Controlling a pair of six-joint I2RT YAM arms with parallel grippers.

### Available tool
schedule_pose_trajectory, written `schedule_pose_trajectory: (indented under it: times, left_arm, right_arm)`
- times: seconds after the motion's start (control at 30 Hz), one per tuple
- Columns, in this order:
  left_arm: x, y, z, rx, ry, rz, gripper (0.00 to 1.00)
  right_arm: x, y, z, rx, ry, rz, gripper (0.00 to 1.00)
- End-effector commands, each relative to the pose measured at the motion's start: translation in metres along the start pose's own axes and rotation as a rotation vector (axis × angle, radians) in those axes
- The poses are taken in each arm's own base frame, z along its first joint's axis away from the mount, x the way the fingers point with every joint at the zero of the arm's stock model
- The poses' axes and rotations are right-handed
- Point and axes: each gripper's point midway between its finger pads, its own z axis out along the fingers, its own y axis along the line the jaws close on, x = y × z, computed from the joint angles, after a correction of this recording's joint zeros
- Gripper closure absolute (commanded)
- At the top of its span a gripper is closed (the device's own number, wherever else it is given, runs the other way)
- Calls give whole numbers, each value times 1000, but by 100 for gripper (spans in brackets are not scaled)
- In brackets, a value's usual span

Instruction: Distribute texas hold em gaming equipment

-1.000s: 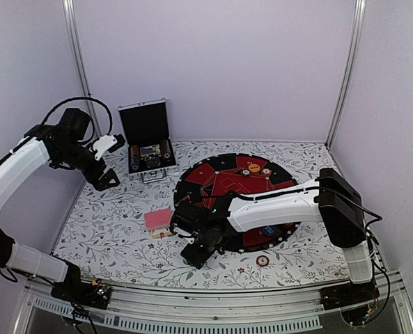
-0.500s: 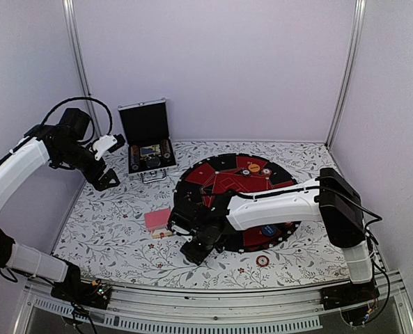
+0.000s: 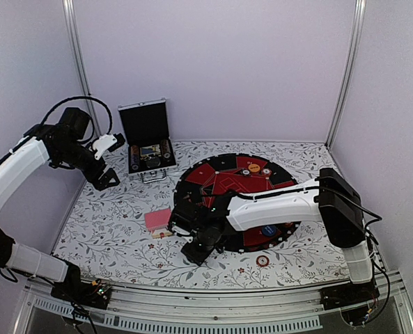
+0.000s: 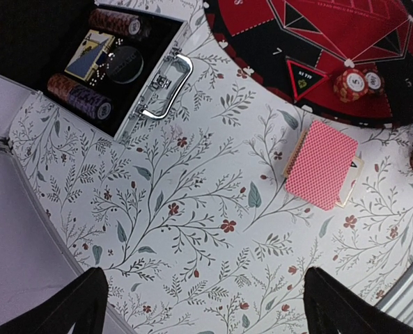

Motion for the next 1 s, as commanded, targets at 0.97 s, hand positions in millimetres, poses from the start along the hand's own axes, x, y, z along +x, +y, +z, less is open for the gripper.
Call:
schedule_pose_trajectory:
  times: [0.97]
  left_arm:
    - [-6, -3, -6, -1, -21, 17, 0]
  right_arm:
    - [-9, 1, -4, 2, -5, -13, 50]
